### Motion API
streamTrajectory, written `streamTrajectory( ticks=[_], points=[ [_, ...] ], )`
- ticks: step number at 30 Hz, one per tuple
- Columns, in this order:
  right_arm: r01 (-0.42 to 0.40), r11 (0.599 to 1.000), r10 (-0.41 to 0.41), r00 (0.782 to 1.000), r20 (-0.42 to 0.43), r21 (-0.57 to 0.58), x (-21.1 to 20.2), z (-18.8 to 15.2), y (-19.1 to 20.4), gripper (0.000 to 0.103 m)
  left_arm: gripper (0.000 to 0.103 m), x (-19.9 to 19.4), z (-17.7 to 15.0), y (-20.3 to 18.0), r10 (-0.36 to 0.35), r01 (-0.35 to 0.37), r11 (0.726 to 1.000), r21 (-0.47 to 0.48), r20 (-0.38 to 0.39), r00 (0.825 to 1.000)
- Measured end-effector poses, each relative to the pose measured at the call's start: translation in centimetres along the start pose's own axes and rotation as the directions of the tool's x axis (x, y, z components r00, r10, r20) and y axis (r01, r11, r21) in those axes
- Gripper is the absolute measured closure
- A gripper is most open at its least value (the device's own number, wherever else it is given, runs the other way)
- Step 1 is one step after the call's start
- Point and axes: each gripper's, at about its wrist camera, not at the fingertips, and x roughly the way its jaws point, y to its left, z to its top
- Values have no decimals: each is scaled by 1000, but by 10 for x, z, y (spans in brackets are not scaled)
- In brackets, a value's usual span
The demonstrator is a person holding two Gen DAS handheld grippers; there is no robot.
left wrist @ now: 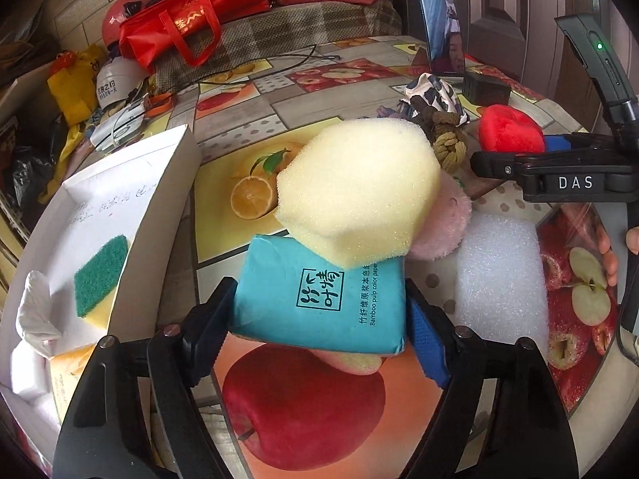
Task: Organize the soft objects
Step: 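Grasp the teal tissue pack with the left tool while the right tool grasps the red apple plush, then carry teal pack and apple plush into the white box and release both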
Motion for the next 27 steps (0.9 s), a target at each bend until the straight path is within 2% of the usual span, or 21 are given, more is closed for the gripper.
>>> streamTrajectory(
  ticks=[1, 2, 3, 4, 6, 8, 11, 13, 17, 20, 23, 27],
  points=[
    [-4, 1000, 4, 1000, -9, 2, 2, 0, -1, 22, 26, 0, 0, 1, -7, 7, 1000, -4, 0, 1000],
    [-7, 1000, 7, 1000, -2, 2, 0, -1, -1, 29, 27, 0, 0, 2, -15, 15, 1000, -9, -1, 1000],
    [-23, 1000, 23, 1000, 8, -4, -3, -1, 0, 31, 27, -1, 0, 2, -18, 18, 1000, -12, 5, 1000],
    [-32, 999, 32, 999, 17, -10, -5, -2, 1, 41, 27, -4, 0, 3, -17, 17, 1000, -15, 20, 1000],
    [-34, 999, 34, 998, 55, -14, -13, -3, 2, 41, 27, -15, -2, 4, -1, 3, 1000, -22, 80, 997],
    [-65, 998, 66, 990, 125, -12, -27, -4, 3, 41, 27, -31, -5, 5, 31, -26, 999, -35, 160, 987],
    [-121, 992, 126, 962, 244, -34, -48, -7, 10, 41, 27, -53, -10, 7, 91, -73, 995, -74, 278, 956],
    [-142, 987, 159, 941, 298, -78, -58, -11, 22, 41, 27, -61, -12, 9, 113, -89, 992, -88, 315, 942],
    [-129, 973, 191, 913, 361, -190, -72, -18, 50, 41, 27, -68, -15, 14, 143, -105, 987, -123, 351, 925],
    [-150, 966, 220, 902, 372, -210, -77, -23, 61, 41, 27, -71, -16, 20, 165, -113, 981, -160, 359, 919],
    [-151, 965, 226, 896, 383, -215, -79, -26, 66, 41, 27, -72, -16, 21, 190, -132, 975, -180, 360, 913],
    [-142, 964, 221, 899, 379, -225, -77, -25, 73, 41, 27, -74, -18, 18, 204, -147, 973, -176, 371, 906]
  ],
)
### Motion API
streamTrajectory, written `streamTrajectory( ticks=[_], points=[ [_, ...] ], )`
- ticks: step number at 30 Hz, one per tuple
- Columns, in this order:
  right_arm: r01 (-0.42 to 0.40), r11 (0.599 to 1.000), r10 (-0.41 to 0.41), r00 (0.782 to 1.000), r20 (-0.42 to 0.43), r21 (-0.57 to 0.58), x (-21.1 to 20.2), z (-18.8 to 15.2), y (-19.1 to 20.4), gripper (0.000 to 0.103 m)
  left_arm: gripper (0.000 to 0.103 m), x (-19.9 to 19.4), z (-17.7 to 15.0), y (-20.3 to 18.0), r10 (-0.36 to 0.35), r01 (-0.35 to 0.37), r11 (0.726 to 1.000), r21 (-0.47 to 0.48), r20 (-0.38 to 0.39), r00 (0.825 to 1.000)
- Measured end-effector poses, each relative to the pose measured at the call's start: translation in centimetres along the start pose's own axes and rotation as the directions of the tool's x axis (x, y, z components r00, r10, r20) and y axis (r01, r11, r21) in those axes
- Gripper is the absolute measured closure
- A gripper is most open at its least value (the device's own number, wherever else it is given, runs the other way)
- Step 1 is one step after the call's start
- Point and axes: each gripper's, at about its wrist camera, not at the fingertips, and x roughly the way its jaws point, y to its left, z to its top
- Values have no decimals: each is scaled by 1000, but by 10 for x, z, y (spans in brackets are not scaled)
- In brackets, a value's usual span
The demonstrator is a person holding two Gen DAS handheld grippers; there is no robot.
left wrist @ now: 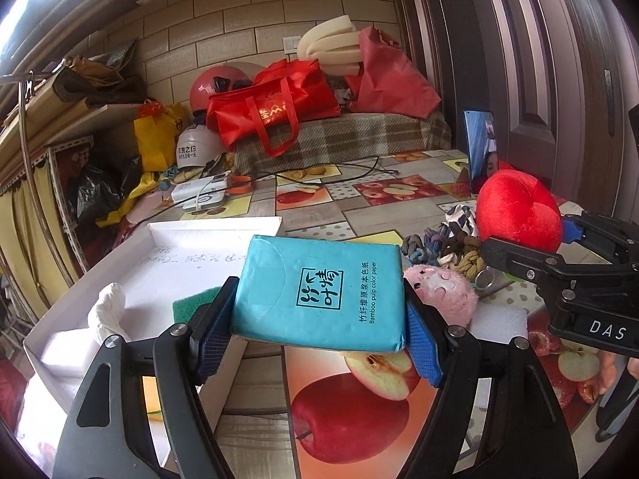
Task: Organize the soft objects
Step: 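Carry teal pack and apple plush into the white box and release both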
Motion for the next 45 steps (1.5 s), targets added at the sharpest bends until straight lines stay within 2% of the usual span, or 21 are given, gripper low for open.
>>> streamTrajectory(
  ticks=[8, 17, 28, 37, 45],
  points=[
    [11, 1000, -11, 1000, 0, 0, 1, -1, 2, 41, 27, -2, -1, 0, 7, -7, 1000, -3, 10, 1000],
    [-13, 1000, 13, 1000, -1, -21, 2, -2, 18, 41, 27, -2, -2, 3, 17, -16, 999, -28, 12, 1000],
    [6, 1000, -6, 1000, 0, -20, 2, -2, 21, 41, 27, -2, -2, 4, 20, -20, 999, -30, 14, 1000],
    [10, 1000, -10, 1000, 3, 5, 4, -2, 31, 41, 27, -14, -4, 19, 70, -65, 995, -79, 66, 995],
    [-1, 1000, 1, 1000, 6, -1, 8, 0, 46, 41, 27, -31, -10, 34, 117, -111, 992, -58, 116, 986]
  ],
)
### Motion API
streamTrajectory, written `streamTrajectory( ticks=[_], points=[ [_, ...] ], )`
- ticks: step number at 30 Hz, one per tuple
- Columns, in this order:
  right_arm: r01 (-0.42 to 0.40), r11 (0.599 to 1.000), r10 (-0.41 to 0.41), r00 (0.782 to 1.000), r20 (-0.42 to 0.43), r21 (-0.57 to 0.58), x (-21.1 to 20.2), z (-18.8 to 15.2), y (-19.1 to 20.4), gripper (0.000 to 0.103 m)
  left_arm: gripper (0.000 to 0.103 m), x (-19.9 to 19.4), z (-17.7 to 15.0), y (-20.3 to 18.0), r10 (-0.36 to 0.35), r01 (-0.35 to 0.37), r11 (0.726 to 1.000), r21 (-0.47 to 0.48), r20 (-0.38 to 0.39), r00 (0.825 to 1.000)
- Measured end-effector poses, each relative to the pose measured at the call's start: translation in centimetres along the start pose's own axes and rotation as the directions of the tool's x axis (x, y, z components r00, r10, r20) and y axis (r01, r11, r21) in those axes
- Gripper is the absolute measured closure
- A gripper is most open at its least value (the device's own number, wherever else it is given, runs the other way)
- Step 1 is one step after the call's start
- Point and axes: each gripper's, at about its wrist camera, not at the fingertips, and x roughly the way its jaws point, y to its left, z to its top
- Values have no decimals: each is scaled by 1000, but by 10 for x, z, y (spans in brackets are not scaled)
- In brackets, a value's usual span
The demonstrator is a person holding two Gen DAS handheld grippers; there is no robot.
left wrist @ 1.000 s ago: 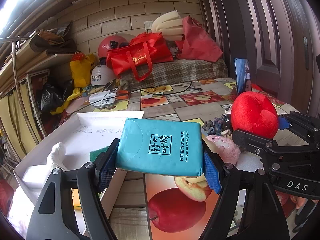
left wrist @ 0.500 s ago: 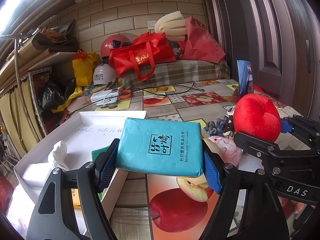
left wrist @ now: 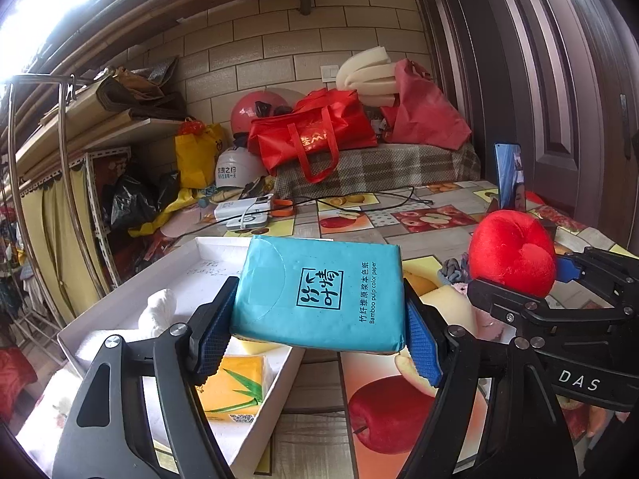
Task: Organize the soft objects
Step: 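Carry teal pack and apple plush into the white box and release both, then move both tools back toward the pink plush and foam sheet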
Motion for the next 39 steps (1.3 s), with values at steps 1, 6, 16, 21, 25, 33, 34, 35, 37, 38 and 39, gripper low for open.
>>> streamTrajectory(
  ticks=[1, 6, 16, 21, 25, 33, 34, 35, 37, 38, 39],
  points=[
    [-4, 1000, 4, 1000, 1, -3, 1, 0, 3, 41, 27, -2, -1, 4, 13, -13, 1000, 3, 7, 1000],
    [-20, 1000, 20, 1000, 3, -18, 7, 3, 16, 41, 27, 7, -6, 52, 113, -115, 991, -72, -34, 993],
    [-57, 995, 58, 998, 5, -76, 46, 20, 56, 41, 27, 36, -15, 159, 296, -310, 924, -226, -92, 951],
    [-90, 989, 89, 996, -13, -118, 78, 33, 90, 41, 27, 55, -13, 176, 285, -304, 912, -275, -108, 953],
    [-102, 982, 100, 995, -21, -159, 103, 42, 117, 41, 26, 55, -10, 172, 264, -278, 927, -253, -91, 960],
    [-94, 970, 80, 994, -72, -224, 127, 46, 138, 15, 0, 54, -8, 175, 293, -303, 914, -268, -80, 953],
    [-90, 970, 78, 995, -62, -228, 124, 46, 138, 9, 0, 55, -8, 175, 298, -309, 912, -269, -82, 951],
    [-85, 970, 75, 996, -52, -229, 122, 45, 138, 7, 0, 55, -8, 175, 300, -311, 911, -272, -81, 950],
    [-70, 972, 65, 997, -29, -225, 118, 46, 138, 7, 0, 54, -9, 176, 304, -313, 908, -280, -75, 950],
    [-60, 973, 59, 998, -11, -222, 116, 46, 138, 7, 0, 53, -9, 176, 306, -314, 906, -283, -71, 949],
    [-49, 975, 53, 998, 14, -218, 112, 47, 137, 7, 0, 52, -9, 176, 309, -314, 905, -285, -66, 949]
  ],
)
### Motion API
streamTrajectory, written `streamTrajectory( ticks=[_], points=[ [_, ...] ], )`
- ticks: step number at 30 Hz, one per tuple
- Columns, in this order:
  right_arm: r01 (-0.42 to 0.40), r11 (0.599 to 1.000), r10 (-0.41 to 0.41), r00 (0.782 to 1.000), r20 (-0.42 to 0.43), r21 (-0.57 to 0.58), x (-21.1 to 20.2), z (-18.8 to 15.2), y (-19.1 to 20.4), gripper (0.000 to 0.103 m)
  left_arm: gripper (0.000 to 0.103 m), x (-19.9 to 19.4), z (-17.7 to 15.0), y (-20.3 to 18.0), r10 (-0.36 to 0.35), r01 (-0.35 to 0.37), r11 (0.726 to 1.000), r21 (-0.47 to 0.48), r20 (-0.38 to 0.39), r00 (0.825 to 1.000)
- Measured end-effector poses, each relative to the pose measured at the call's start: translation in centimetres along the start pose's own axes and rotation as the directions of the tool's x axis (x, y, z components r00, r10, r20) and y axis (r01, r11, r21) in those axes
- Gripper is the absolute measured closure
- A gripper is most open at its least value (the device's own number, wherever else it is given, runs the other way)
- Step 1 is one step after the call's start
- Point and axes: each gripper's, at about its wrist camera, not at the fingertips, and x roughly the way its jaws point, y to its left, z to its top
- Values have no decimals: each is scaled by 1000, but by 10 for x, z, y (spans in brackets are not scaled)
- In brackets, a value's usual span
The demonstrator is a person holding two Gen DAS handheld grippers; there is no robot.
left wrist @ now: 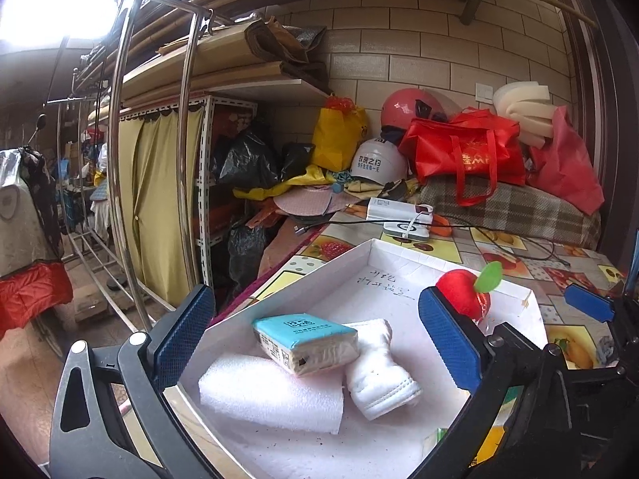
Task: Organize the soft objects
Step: 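Move both tools back toward the pink plush and foam sheet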
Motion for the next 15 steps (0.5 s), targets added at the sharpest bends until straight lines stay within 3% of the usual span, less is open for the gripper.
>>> streamTrajectory(
  ticks=[8, 15],
  points=[
    [70, 998, -69, 996, 51, -5, -40, -12, 2, 7, 0, -11, -5, -4, 28, -28, 1000, 14, 25, 999],
    [-32, 995, 24, 996, 82, 94, -89, -37, -35, 7, 0, -35, -16, -36, -62, 62, 997, 53, 6, 998]
  ],
)
